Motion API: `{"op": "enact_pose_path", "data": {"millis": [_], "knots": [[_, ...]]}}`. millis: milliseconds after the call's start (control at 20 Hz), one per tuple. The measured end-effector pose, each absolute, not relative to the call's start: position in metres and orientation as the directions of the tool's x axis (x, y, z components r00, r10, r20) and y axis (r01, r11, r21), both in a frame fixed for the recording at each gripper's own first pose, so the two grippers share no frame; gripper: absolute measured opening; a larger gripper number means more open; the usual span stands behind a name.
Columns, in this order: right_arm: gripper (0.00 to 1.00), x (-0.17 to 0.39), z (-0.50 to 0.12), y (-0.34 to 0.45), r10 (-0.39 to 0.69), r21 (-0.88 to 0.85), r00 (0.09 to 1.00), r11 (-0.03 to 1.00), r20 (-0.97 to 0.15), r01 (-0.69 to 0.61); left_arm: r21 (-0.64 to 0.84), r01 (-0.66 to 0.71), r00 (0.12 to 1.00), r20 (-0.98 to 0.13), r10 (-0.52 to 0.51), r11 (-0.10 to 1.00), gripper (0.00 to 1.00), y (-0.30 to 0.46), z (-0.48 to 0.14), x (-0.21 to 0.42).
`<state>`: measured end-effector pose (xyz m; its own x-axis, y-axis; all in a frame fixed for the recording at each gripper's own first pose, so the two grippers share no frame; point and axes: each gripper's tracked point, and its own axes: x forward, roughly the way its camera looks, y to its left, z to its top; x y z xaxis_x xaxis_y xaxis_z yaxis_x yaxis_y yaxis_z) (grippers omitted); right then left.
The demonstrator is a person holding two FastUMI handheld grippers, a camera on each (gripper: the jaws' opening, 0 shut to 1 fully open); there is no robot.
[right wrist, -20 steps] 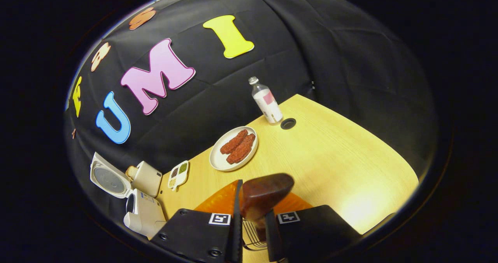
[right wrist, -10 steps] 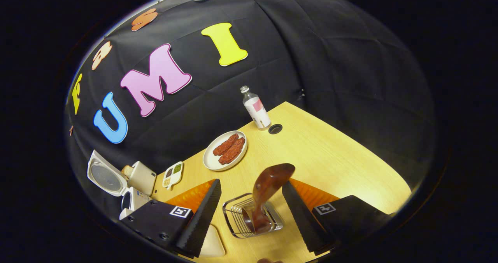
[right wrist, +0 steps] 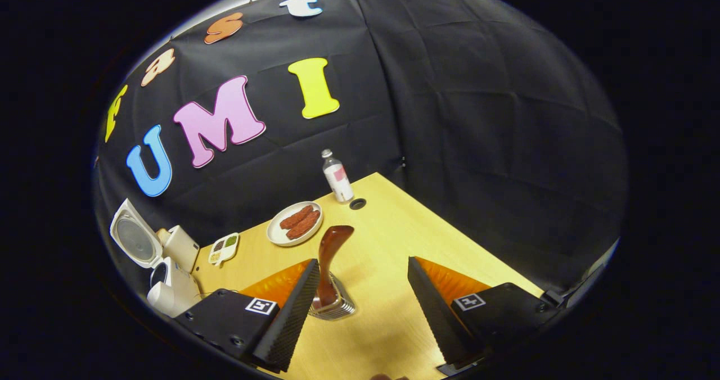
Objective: Close the left gripper, press the button to open the rice cooker; take a wooden spoon from the chopstick holder with the right hand, scoop a spoonful of rice and pour it into the rice cooker, then put the wooden spoon back into the chopstick holder.
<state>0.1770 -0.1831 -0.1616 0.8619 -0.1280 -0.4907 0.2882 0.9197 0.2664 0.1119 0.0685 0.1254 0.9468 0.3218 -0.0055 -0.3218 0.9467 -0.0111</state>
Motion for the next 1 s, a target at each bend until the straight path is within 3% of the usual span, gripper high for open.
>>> {"op": "enact_pose_path", "data": {"millis": [450, 1000], "knots": [[0.99, 0.15, -0.104, -0.203, -0.2, 0.119, 0.892, 0.956, -0.406, 0.268, -0.051, -0.344, 0.936, 0.061, 0.347, 0.937, 0.95, 0.133, 0.218, 0.176], [0.99, 0.12, -0.067, -0.147, -0.077, -0.016, 0.928, 0.997, -0.365, 0.076, -0.032, -0.335, 0.94, 0.05, 0.337, 0.942, 0.95, 0.201, 0.235, 0.302]]}}
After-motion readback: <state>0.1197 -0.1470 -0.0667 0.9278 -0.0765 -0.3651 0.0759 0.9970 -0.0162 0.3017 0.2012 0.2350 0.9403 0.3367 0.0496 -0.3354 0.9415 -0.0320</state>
